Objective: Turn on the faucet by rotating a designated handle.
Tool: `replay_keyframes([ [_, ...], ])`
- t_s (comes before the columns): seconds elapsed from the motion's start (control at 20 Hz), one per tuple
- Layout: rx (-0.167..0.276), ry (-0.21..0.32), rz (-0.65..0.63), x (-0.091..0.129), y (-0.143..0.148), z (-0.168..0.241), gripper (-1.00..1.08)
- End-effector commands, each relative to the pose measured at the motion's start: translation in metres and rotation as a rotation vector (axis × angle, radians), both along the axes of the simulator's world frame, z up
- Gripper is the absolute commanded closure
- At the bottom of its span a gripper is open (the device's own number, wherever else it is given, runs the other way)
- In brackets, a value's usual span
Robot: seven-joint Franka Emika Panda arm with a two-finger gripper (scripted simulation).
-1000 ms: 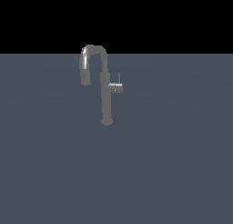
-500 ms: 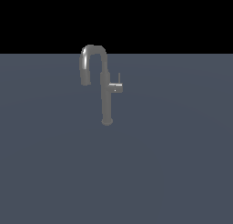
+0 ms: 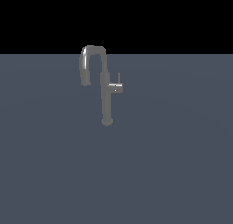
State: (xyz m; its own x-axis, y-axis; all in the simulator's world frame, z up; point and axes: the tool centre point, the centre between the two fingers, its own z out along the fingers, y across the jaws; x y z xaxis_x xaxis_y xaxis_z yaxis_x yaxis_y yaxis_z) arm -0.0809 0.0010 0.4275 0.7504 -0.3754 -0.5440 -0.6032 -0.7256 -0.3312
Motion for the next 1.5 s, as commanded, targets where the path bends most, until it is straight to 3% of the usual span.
replay_keyframes([
  [0.0,0.054,0.043,-0.054,0.015,-0.003,-0.010,1.08],
  [0.75,0.376,0.299,-0.374,0.089,-0.019,-0.087,1.08],
  [1.45,0.674,0.537,-0.671,0.132,-0.024,-0.176,1.08],
])
